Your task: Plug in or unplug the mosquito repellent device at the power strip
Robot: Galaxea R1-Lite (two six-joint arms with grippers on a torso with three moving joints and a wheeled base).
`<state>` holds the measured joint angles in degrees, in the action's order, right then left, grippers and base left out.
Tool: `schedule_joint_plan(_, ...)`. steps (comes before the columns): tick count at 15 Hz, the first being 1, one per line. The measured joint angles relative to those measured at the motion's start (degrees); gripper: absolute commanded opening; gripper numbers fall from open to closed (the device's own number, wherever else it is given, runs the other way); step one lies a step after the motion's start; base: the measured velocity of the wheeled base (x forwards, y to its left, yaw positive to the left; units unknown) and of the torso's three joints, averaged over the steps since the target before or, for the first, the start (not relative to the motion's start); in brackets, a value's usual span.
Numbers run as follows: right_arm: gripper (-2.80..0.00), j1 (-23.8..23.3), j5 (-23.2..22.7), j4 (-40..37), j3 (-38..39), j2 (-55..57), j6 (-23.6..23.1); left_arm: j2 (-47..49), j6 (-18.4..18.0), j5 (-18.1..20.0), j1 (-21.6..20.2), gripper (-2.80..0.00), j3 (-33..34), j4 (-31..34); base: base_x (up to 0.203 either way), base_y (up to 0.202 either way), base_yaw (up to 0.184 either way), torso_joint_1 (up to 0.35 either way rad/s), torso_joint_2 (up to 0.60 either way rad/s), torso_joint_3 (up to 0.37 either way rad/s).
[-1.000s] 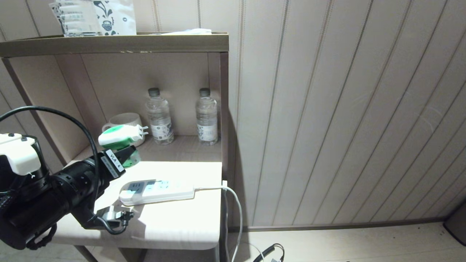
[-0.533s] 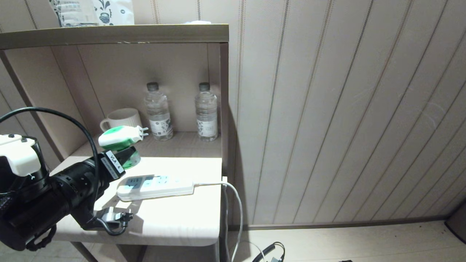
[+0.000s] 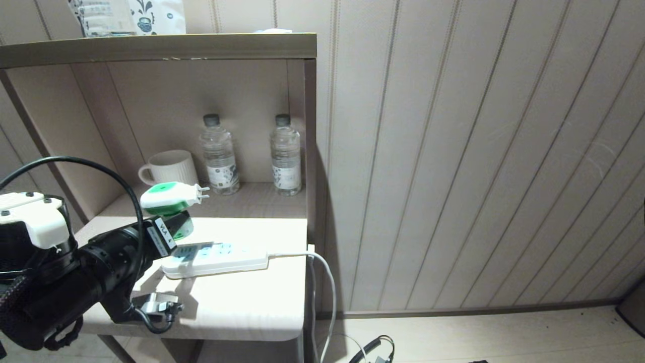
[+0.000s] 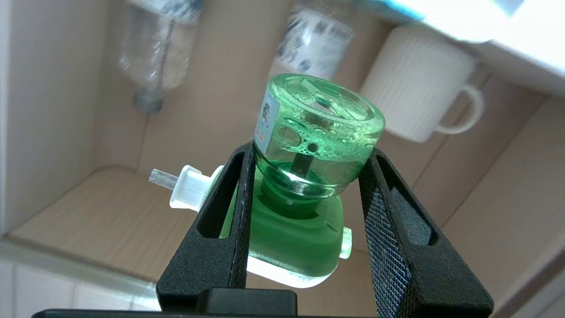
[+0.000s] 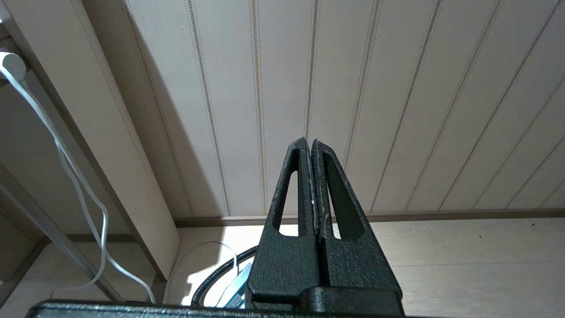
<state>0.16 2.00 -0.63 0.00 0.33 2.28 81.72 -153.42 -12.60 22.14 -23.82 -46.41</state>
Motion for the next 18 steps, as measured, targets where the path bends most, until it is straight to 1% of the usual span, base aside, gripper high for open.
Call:
schedule_joint_plan(2,-2.80,0.0,0.0,0.0,0.0,0.0,0.0,0.9,0.3,-1.1,0.5,-2.80,0.4,-0.1,0.000,0.000,0.000,0.000,0.00,0.000)
schedule_joint_plan(5,-2.80,0.0,0.0,0.0,0.0,0.0,0.0,2.6,0.4,-1.5,1.4,-2.80,0.4,-1.2,0.000,0.000,0.000,0.000,0.00,0.000)
schedule_joint_plan(8,-2.80,0.0,0.0,0.0,0.0,0.0,0.0,3.8,0.7,-3.7,3.1,-2.80,0.9,-1.4,0.000,0.000,0.000,0.000,0.00,0.000)
schedule_joint_plan(11,-2.80,0.0,0.0,0.0,0.0,0.0,0.0,4.5,1.2,-4.2,4.5,-2.80,1.4,-1.6,0.000,0.000,0.000,0.000,0.00,0.000)
schedule_joint_plan(15,-2.80,0.0,0.0,0.0,0.0,0.0,0.0,4.5,1.2,-5.2,5.2,-2.80,3.3,-3.2,0.000,0.000,0.000,0.000,0.00,0.000)
schedule_joint_plan(18,-2.80,0.0,0.0,0.0,0.0,0.0,0.0,4.3,1.1,-6.1,5.5,-2.80,3.6,-3.2,0.000,0.000,0.000,0.000,0.00,0.000)
